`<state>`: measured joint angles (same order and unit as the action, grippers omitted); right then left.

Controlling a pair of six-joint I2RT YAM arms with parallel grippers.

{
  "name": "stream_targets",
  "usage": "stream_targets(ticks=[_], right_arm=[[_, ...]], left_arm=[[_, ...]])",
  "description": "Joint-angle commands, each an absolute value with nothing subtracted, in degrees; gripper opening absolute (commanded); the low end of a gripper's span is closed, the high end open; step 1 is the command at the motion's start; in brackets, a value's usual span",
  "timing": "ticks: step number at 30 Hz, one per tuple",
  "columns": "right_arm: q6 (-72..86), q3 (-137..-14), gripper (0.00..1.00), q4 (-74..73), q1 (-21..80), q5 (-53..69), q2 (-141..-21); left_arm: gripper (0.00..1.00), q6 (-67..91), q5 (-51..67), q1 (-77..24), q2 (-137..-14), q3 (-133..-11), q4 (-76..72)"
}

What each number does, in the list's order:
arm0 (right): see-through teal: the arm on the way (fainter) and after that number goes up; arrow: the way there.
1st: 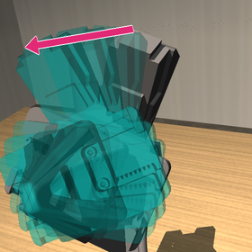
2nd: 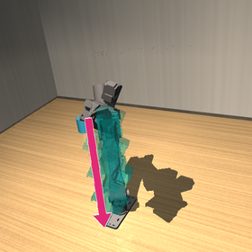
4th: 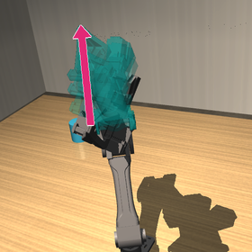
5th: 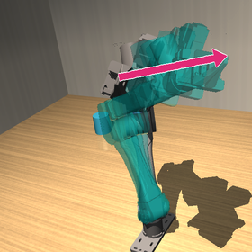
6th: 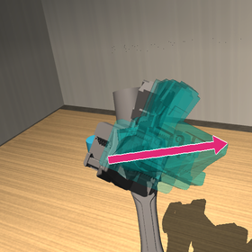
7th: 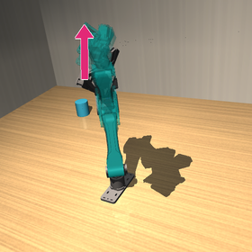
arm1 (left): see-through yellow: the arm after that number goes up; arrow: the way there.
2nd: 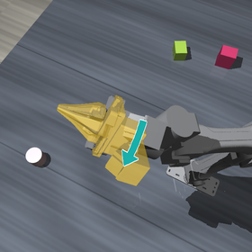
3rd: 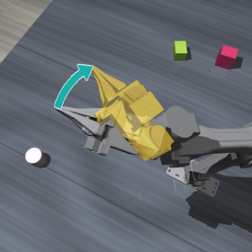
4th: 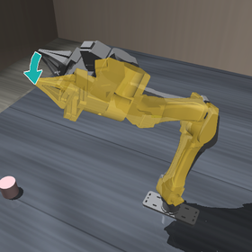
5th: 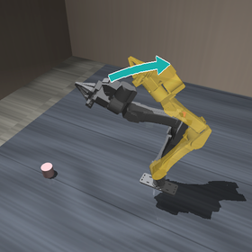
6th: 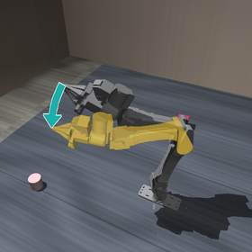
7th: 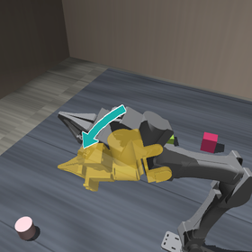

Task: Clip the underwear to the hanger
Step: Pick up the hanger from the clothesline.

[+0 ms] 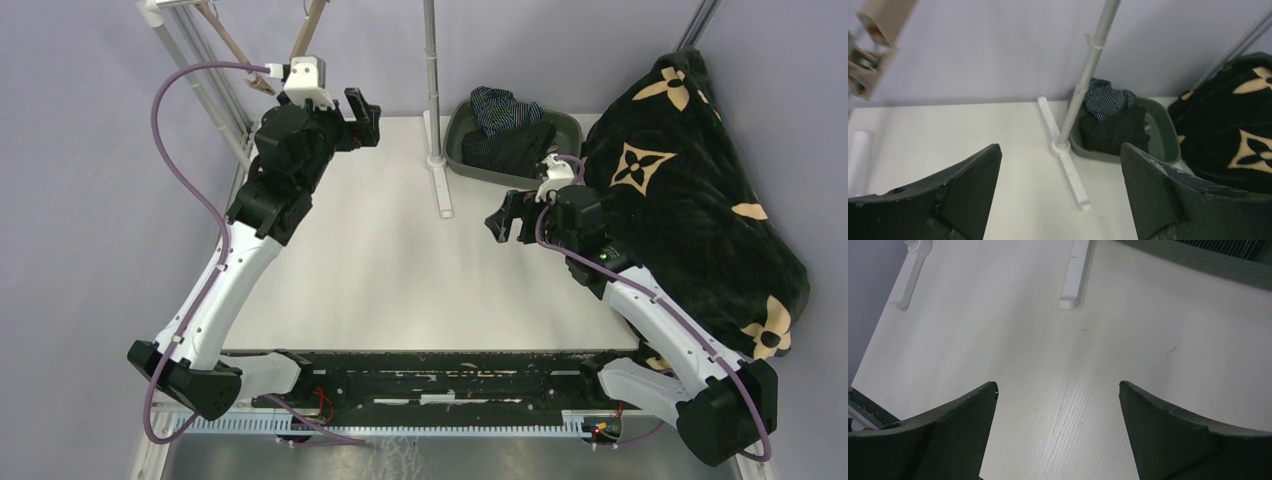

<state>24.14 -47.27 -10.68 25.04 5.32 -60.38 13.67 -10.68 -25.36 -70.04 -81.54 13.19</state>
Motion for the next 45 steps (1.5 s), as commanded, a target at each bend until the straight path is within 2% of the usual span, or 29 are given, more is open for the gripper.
stream_targets(ticks=[1, 6, 13, 20, 29, 36, 45], right_arm=[[23.21, -47.95, 1.00, -9.14, 25.17, 4.56, -58.01], [23.34, -47.70, 1.00, -8.84, 25.21, 5.07, -57.81], [23.71, -47.37, 1.00, -8.33, 25.16, 5.92, -58.08], [23.82, -47.37, 1.00, -8.15, 25.16, 6.50, -58.33], [23.65, -47.54, 1.00, -8.24, 25.17, 6.94, -57.99], [23.23, -47.50, 1.00, -8.14, 25.21, 7.03, -58.38], [23.09, -47.59, 1.00, -8.14, 25.11, 7.02, -58.83]], left_arm=[[0.94, 4.34, -22.35, -28.07, -73.37, -92.96, 19.85], [0.95, 0.02, -28.02, -29.44, -75.27, -99.21, 22.41], [0.98, -6.80, -35.61, -29.53, -74.53, -100.86, 20.56], [0.99, -12.56, -36.64, -28.77, -77.83, -104.81, 18.45], [0.99, -9.03, -25.59, -20.61, -87.31, -121.98, 30.72], [0.99, -6.66, -17.22, -15.56, -91.38, -123.98, 32.02], [0.99, -5.92, -13.82, -13.53, -94.58, -124.79, 32.36]])
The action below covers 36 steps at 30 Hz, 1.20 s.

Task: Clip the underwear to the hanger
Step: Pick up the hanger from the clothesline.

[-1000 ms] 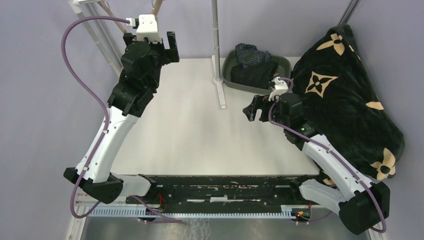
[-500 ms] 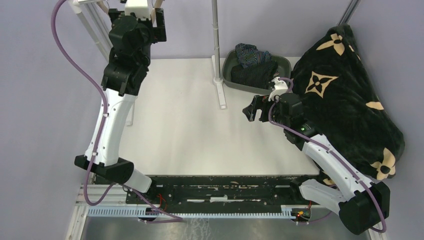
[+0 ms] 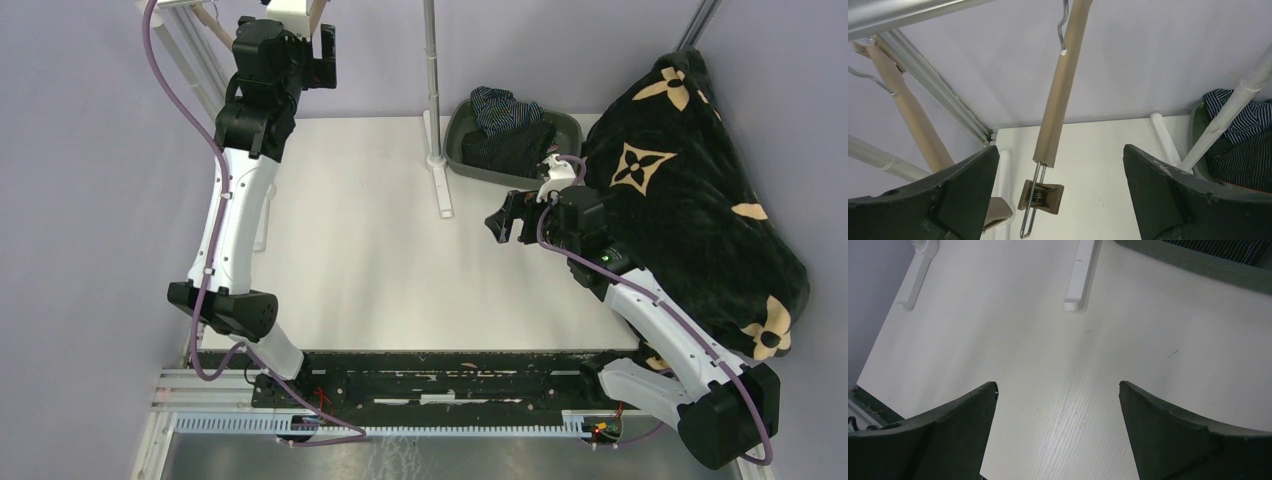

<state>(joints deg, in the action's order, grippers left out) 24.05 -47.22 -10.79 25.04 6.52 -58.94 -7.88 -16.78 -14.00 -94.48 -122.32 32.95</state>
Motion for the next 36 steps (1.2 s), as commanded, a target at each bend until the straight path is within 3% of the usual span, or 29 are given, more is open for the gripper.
stream_targets(ticks=[1, 13, 22, 36], right_arm=[[23.04, -47.63, 1.00, -8.09, 25.11, 7.03, -58.80], [22.89, -47.49, 1.00, -8.28, 25.16, 6.95, -58.50], [22.87, -47.47, 1.00, -8.27, 25.14, 7.03, -58.62], [22.81, -47.37, 1.00, -8.50, 25.20, 7.12, -58.31]], left_arm=[[0.99, -5.85, -13.80, -13.40, -94.76, -124.80, 32.37], [1.00, -5.10, -14.43, -13.24, -95.33, -123.83, 32.96], [0.92, -4.92, -15.70, -13.18, -95.09, -122.25, 32.96], [0.89, -4.48, -16.62, -12.94, -93.44, -118.12, 30.90]])
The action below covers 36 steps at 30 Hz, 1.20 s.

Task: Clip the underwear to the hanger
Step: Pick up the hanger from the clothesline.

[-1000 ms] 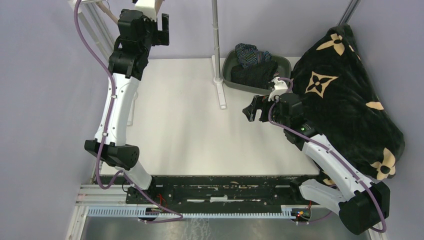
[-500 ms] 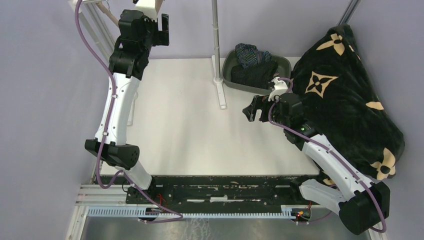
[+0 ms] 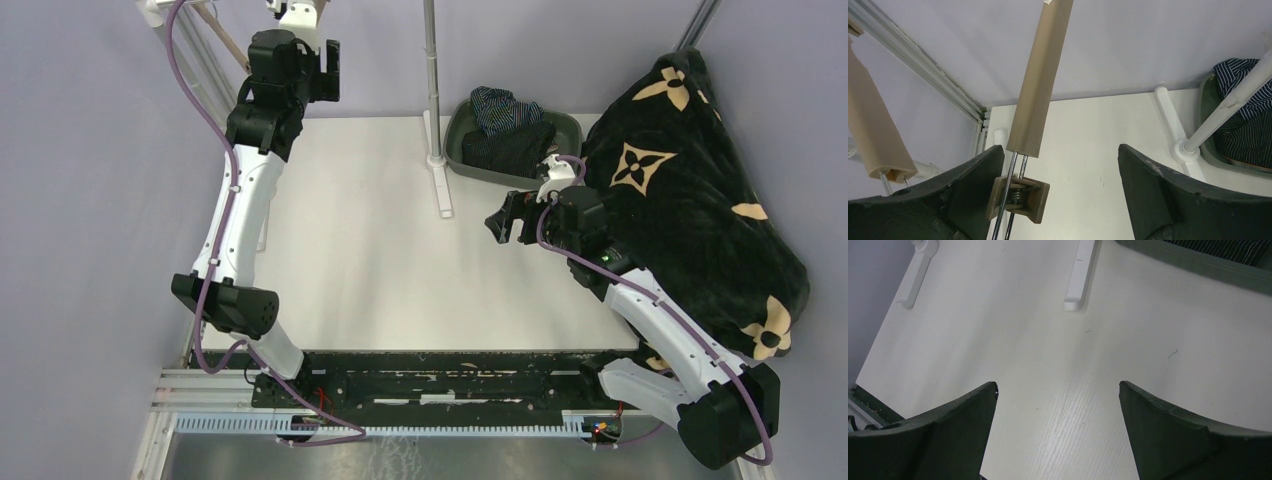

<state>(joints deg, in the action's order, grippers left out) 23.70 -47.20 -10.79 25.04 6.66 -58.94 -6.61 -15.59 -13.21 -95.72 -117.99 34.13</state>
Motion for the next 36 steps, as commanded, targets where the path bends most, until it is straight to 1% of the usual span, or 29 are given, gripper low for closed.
stream_targets(ticks=[1, 8, 12, 13, 14, 15, 16, 17, 18, 19, 29, 36], right_arm=[[22.80, -47.37, 1.00, -8.48, 25.21, 7.09, -58.28], [22.80, -47.37, 1.00, -8.51, 25.21, 7.22, -58.42], [22.78, -47.33, 1.00, -8.57, 25.15, 7.29, -58.36], [22.85, -47.30, 1.00, -8.57, 25.17, 7.29, -58.34], [22.90, -47.24, 1.00, -8.55, 25.22, 7.28, -58.30], [22.86, -47.26, 1.00, -8.53, 25.19, 7.29, -58.36], [22.83, -47.27, 1.00, -8.54, 25.22, 7.29, -58.36], [22.79, -47.28, 1.00, -8.53, 25.21, 7.29, -58.35], [22.78, -47.28, 1.00, -8.62, 25.21, 7.20, -58.36], [22.78, -47.29, 1.00, -8.64, 25.16, 7.21, -58.36], [22.85, -47.42, 1.00, -8.84, 25.17, 7.10, -58.28], [22.74, -47.68, 1.00, -9.25, 25.14, 6.82, -58.37]], left_arm=[[0.89, -4.42, -16.71, -12.87, -93.47, -118.12, 30.75], [0.84, -4.23, -16.87, -12.77, -93.00, -117.61, 30.09], [0.79, -4.15, -17.12, -12.66, -93.03, -117.42, 29.85], [0.75, -4.13, -17.28, -12.66, -92.99, -117.38, 29.81], [0.67, -4.09, -17.45, -12.58, -92.99, -117.41, 29.82], [0.58, -4.00, -17.46, -12.57, -93.00, -117.40, 29.80], [0.43, -3.90, -17.43, -12.59, -92.97, -117.37, 29.82], [0.24, -3.68, -17.47, -12.52, -92.94, -117.48, 29.86], [0.10, -3.49, -17.53, -12.48, -92.86, -117.46, 29.83], [0.04, -3.36, -17.41, -12.52, -92.83, -117.53, 29.84], [0.03, -2.35, -13.50, -12.48, -91.40, -117.75, 28.87], [0.03, -0.94, -10.56, -12.70, -87.22, -115.89, 26.91]])
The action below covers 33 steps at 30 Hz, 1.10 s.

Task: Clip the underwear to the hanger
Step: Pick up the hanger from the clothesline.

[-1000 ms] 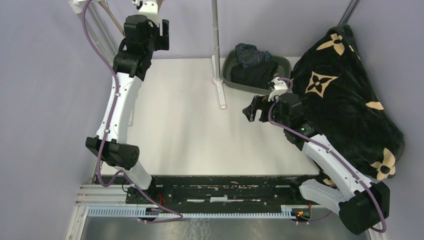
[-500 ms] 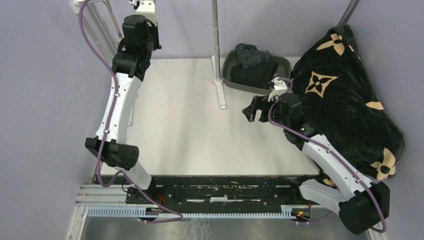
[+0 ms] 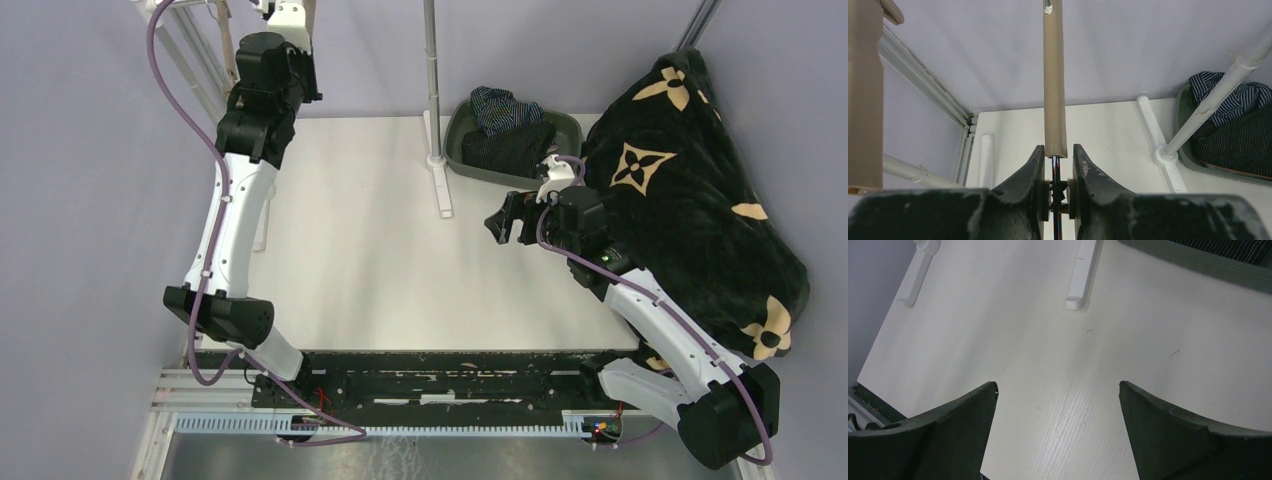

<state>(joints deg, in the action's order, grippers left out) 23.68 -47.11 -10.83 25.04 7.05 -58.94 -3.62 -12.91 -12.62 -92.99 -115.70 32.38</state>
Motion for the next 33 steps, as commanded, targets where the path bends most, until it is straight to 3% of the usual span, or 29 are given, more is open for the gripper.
stream_targets(ticks=[1, 21, 27, 33], right_arm=[[22.75, -47.72, 1.00, -9.24, 25.20, 6.78, -58.36], [21.95, -53.40, 1.00, -14.25, 25.17, -1.30, -61.43], [20.14, -67.53, 1.00, -23.02, 24.85, -15.67, -72.87], [22.16, -80.93, 1.00, -25.64, 18.97, -15.70, -88.41]], left_arm=[[0.03, -0.74, -10.41, -12.83, -86.64, -115.78, 27.09], [0.03, 3.09, -11.83, -19.01, -79.10, -102.73, 27.03], [0.03, 4.09, -13.14, -20.57, -75.63, -97.00, 24.90], [0.03, 5.41, -12.79, -22.51, -71.81, -90.67, 21.54]])
